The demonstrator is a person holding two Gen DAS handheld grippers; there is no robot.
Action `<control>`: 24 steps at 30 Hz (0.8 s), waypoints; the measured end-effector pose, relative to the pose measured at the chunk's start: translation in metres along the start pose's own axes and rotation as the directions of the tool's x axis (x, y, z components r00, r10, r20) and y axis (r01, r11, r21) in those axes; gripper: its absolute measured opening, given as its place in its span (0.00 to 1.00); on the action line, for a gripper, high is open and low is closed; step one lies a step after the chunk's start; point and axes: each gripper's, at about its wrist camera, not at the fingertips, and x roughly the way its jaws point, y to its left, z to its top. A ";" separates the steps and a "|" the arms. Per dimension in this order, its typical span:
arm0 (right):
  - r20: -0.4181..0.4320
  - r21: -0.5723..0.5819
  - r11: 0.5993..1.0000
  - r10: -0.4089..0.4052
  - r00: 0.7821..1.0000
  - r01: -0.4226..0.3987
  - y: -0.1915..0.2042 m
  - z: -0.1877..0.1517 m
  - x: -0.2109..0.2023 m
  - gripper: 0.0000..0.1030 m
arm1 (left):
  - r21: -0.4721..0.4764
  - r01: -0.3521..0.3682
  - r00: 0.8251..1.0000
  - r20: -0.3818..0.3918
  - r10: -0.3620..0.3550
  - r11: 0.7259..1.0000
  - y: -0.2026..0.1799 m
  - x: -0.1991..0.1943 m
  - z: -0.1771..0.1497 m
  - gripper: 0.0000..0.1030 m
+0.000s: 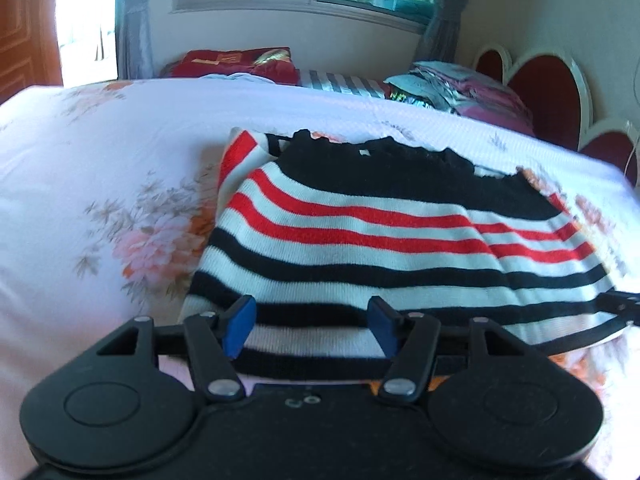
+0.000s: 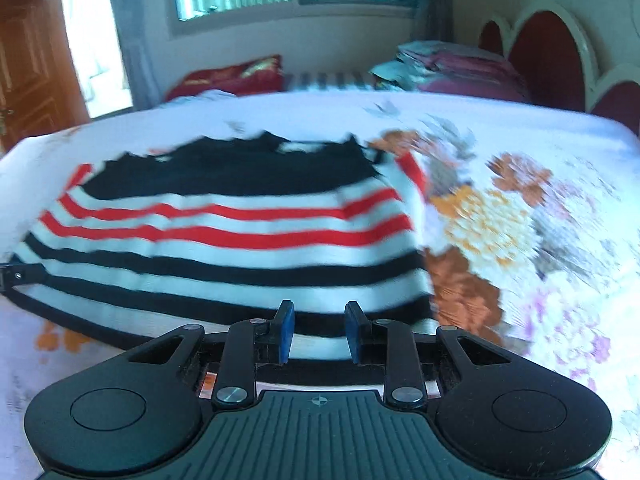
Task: Fold small clothes
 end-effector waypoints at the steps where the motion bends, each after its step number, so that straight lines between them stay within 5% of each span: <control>1: 0.003 -0.006 1.000 0.016 1.000 -0.016 0.006 0.002 0.000 0.27 | -0.020 0.007 1.000 -0.006 -0.008 1.000 0.002 -0.004 -0.002 0.67; 9: -0.005 -0.023 0.993 0.117 0.993 -0.117 0.049 0.010 0.008 0.27 | -0.181 0.037 0.997 -0.060 -0.048 0.983 0.014 -0.014 -0.019 0.73; 17: -0.004 -0.038 0.991 0.127 0.992 -0.127 0.072 0.018 0.016 0.27 | -0.305 0.070 0.993 -0.067 -0.095 0.950 0.022 -0.006 -0.027 0.76; 24: -0.023 0.031 0.995 0.100 0.995 -0.099 0.065 0.022 0.033 0.27 | -0.467 0.143 0.986 -0.010 -0.167 0.872 0.040 0.011 -0.027 0.82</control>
